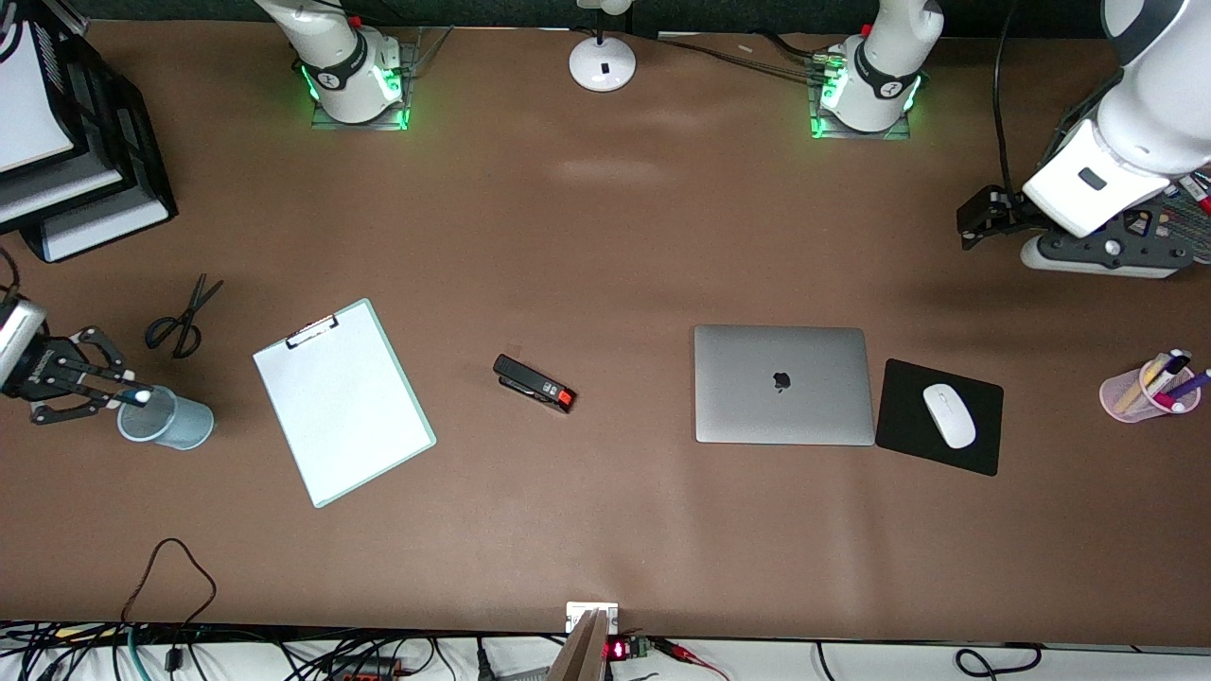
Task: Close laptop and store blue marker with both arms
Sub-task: 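Carry the marker toward the cup while the left gripper withdraws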
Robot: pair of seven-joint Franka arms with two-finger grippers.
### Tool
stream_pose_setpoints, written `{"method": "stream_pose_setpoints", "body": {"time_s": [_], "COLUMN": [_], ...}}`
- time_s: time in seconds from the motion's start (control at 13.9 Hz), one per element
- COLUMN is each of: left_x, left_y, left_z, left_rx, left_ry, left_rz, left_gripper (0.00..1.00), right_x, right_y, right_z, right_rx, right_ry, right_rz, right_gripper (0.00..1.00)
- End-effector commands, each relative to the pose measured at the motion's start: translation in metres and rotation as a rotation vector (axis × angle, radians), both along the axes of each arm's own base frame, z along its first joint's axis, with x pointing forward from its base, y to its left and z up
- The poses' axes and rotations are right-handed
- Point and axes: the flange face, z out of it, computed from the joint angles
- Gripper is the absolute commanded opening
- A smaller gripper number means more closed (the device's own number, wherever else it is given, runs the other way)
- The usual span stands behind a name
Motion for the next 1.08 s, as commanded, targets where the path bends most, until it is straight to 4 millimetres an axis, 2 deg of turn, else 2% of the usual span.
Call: {"method": "stream_pose_setpoints", "body": {"time_s": [0.0,0.22,0.5,0.79,0.94,1.01], "left_x": [-0.006,-0.003,-0.001,0.003,0.005,0.005], "left_y": [0.016,0.026,0.022,0.022,0.02,0.021], "left_z": [-0.004,0.0,0.005,0.003,0.001,0.001], "left_rx": [-0.08,-0.098,-0.065,-0.066,-0.066,-0.064], "left_ry": [-0.029,-0.04,-0.04,-0.04,-0.038,-0.037], "left_rz": [0.03,0.047,0.01,0.007,0.004,0.005], "left_gripper": [1.0,1.0,1.0,1.0,1.0,1.0], "right_x": [0.012,0.011,0.003,0.003,0.011,0.013], "right_y": [-0.018,-0.022,-0.032,-0.04,-0.043,-0.047], "right_z": [-0.011,-0.022,-0.056,-0.053,-0.057,-0.065], "right_rx": [0.084,0.133,0.176,0.2,0.236,0.264], "right_ry": [-0.01,-0.064,-0.083,-0.135,-0.187,-0.198], "right_rz": [0.01,0.068,0.152,0.153,0.145,0.126], "right_gripper": [0.0,0.0,0.0,0.0,0.0,0.0]}}
